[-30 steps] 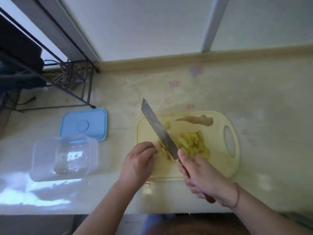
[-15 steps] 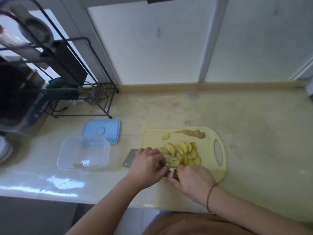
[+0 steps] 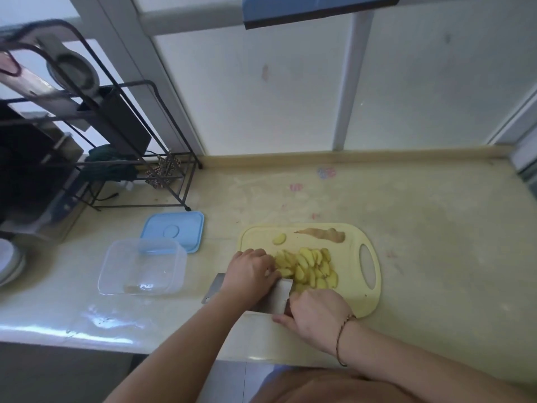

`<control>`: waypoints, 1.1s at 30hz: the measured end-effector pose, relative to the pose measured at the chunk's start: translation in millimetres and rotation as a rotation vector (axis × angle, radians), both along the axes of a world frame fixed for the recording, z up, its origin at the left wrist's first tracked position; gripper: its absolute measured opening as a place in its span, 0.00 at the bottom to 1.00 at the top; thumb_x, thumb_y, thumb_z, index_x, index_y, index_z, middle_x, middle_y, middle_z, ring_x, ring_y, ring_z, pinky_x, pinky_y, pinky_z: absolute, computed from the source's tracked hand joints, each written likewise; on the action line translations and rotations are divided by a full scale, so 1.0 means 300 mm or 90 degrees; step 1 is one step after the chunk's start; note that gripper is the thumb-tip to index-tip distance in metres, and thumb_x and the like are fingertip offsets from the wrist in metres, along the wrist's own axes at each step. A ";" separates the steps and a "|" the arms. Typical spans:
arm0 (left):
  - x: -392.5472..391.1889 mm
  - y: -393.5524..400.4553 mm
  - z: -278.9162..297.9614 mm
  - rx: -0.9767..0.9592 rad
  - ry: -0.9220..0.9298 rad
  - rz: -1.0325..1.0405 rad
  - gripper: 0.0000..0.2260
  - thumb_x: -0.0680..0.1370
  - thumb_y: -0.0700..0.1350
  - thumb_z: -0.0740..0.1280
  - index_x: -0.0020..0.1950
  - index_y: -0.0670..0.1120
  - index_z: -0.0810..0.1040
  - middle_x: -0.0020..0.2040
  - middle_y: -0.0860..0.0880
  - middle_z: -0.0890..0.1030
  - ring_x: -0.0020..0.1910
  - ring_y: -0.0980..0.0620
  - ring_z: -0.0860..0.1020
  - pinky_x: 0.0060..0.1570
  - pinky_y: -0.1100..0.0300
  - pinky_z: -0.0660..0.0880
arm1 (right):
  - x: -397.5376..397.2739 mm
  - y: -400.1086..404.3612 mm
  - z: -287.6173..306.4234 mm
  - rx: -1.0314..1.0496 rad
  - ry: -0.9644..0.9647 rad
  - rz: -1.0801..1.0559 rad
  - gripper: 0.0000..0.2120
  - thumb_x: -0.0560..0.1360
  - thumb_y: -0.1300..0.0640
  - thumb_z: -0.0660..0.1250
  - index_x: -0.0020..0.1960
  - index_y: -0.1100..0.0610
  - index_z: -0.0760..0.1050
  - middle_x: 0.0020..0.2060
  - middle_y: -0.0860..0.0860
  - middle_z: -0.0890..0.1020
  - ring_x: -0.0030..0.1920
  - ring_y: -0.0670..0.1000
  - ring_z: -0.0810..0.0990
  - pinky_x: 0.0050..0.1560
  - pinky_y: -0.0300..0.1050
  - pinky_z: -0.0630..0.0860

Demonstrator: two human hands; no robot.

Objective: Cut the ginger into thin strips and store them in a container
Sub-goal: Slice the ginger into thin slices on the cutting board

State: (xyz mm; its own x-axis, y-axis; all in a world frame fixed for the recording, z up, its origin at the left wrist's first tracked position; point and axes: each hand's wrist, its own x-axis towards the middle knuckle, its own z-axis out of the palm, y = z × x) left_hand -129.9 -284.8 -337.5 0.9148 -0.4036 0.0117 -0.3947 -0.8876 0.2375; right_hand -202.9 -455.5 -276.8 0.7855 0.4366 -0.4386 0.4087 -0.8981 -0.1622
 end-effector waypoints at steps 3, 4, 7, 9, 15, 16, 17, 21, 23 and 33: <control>0.038 0.014 0.017 0.027 0.015 -0.060 0.12 0.78 0.55 0.64 0.46 0.49 0.82 0.45 0.51 0.81 0.47 0.46 0.78 0.48 0.54 0.70 | -0.007 -0.030 0.019 0.007 0.010 0.021 0.31 0.84 0.33 0.50 0.60 0.58 0.78 0.55 0.58 0.84 0.56 0.60 0.83 0.43 0.51 0.68; 0.057 0.027 0.040 0.015 0.015 -0.097 0.13 0.77 0.55 0.63 0.44 0.49 0.82 0.43 0.51 0.81 0.45 0.46 0.79 0.45 0.54 0.71 | -0.013 -0.048 0.030 0.006 0.021 0.027 0.31 0.84 0.33 0.50 0.60 0.57 0.77 0.56 0.58 0.84 0.56 0.60 0.83 0.43 0.51 0.68; 0.144 0.111 0.131 -0.099 -0.030 -0.125 0.14 0.77 0.55 0.64 0.43 0.47 0.83 0.41 0.51 0.83 0.39 0.47 0.80 0.41 0.55 0.77 | -0.038 -0.124 0.071 -0.023 0.019 0.039 0.32 0.83 0.30 0.50 0.62 0.56 0.76 0.56 0.58 0.83 0.56 0.61 0.83 0.44 0.51 0.68; 0.184 0.182 0.194 -0.166 -0.102 -0.070 0.15 0.77 0.55 0.63 0.45 0.45 0.84 0.42 0.51 0.83 0.41 0.48 0.80 0.42 0.56 0.77 | -0.045 -0.188 0.092 -0.039 -0.010 0.037 0.33 0.82 0.29 0.48 0.64 0.54 0.74 0.56 0.57 0.84 0.56 0.60 0.83 0.44 0.51 0.67; 0.119 0.154 0.122 -0.223 -0.268 0.071 0.12 0.78 0.48 0.67 0.52 0.41 0.84 0.50 0.44 0.83 0.47 0.43 0.80 0.46 0.51 0.78 | -0.124 -0.468 -0.012 0.030 -0.172 -0.169 0.33 0.81 0.27 0.39 0.35 0.45 0.70 0.25 0.47 0.80 0.23 0.50 0.80 0.19 0.42 0.64; 0.090 0.107 0.086 -0.212 -0.270 0.036 0.11 0.78 0.48 0.67 0.53 0.42 0.84 0.51 0.44 0.82 0.48 0.43 0.80 0.47 0.49 0.78 | -0.151 -0.492 -0.035 0.048 -0.159 -0.232 0.29 0.80 0.26 0.40 0.38 0.44 0.66 0.29 0.46 0.82 0.27 0.48 0.82 0.23 0.43 0.62; 0.059 0.053 0.054 -0.199 -0.261 -0.020 0.11 0.77 0.48 0.69 0.54 0.42 0.84 0.52 0.45 0.82 0.50 0.43 0.80 0.48 0.48 0.78 | -0.170 -0.502 -0.055 0.076 -0.150 -0.302 0.26 0.80 0.26 0.42 0.43 0.44 0.65 0.36 0.45 0.85 0.36 0.47 0.85 0.30 0.42 0.63; -0.066 -0.201 -0.055 -0.081 -0.179 -0.266 0.15 0.77 0.54 0.69 0.60 0.48 0.82 0.61 0.46 0.81 0.58 0.41 0.79 0.60 0.44 0.76 | -0.131 -0.468 -0.102 0.078 -0.021 -0.567 0.20 0.81 0.37 0.61 0.58 0.53 0.73 0.54 0.56 0.86 0.57 0.59 0.84 0.46 0.50 0.71; -0.088 -0.288 -0.080 -0.036 -0.158 -0.299 0.16 0.78 0.57 0.67 0.61 0.50 0.81 0.63 0.47 0.80 0.62 0.41 0.78 0.65 0.39 0.73 | -0.072 -0.436 -0.121 0.065 -0.041 -0.606 0.17 0.82 0.43 0.65 0.59 0.57 0.74 0.54 0.59 0.86 0.55 0.62 0.84 0.46 0.52 0.75; -0.012 -0.301 -0.150 -0.069 -0.212 -0.326 0.09 0.77 0.50 0.69 0.54 0.49 0.83 0.58 0.47 0.82 0.63 0.41 0.79 0.64 0.40 0.74 | 0.056 -0.392 -0.173 -0.020 -0.055 -0.618 0.14 0.84 0.44 0.59 0.63 0.53 0.72 0.55 0.50 0.85 0.53 0.55 0.85 0.41 0.45 0.68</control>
